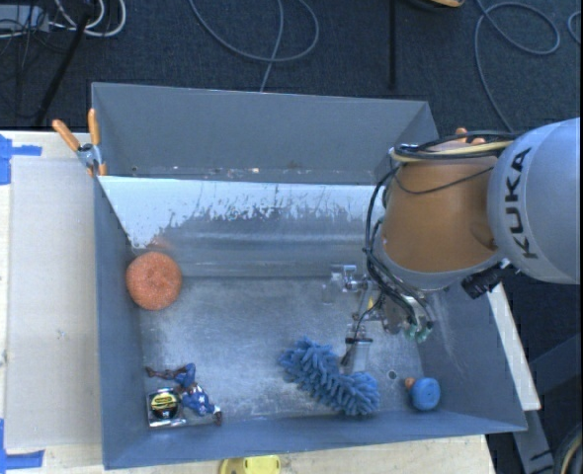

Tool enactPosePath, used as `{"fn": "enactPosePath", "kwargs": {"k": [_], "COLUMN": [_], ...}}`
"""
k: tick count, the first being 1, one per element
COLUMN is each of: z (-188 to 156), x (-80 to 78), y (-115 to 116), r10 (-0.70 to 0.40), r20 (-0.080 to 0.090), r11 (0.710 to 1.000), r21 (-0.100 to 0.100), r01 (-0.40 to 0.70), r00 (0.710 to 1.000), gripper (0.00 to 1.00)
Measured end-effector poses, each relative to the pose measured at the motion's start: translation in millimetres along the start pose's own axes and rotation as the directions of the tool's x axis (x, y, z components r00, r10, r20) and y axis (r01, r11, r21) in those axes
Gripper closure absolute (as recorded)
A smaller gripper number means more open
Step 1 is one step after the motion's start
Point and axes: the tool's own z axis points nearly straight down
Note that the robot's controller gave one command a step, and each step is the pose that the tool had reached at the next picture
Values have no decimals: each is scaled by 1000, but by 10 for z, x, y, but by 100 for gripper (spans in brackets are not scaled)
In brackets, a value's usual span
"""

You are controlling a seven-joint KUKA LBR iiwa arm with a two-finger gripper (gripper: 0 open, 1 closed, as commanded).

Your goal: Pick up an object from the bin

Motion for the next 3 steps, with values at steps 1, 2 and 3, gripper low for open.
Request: {"fn": "enactPosePath", "kwargs": {"k": [1,2,3], "z": [-43,700,747], "x": [-17,-87,152], "y": [-1,-146,-213], "r10": [1,37,26], "r20": [9,13,4], "r11": [1000,999,1000], "r21": [0,-1,0], "r01": [-1,-37,-26], "r00": [1000,999,1000], "gripper": [0,0,0]}}
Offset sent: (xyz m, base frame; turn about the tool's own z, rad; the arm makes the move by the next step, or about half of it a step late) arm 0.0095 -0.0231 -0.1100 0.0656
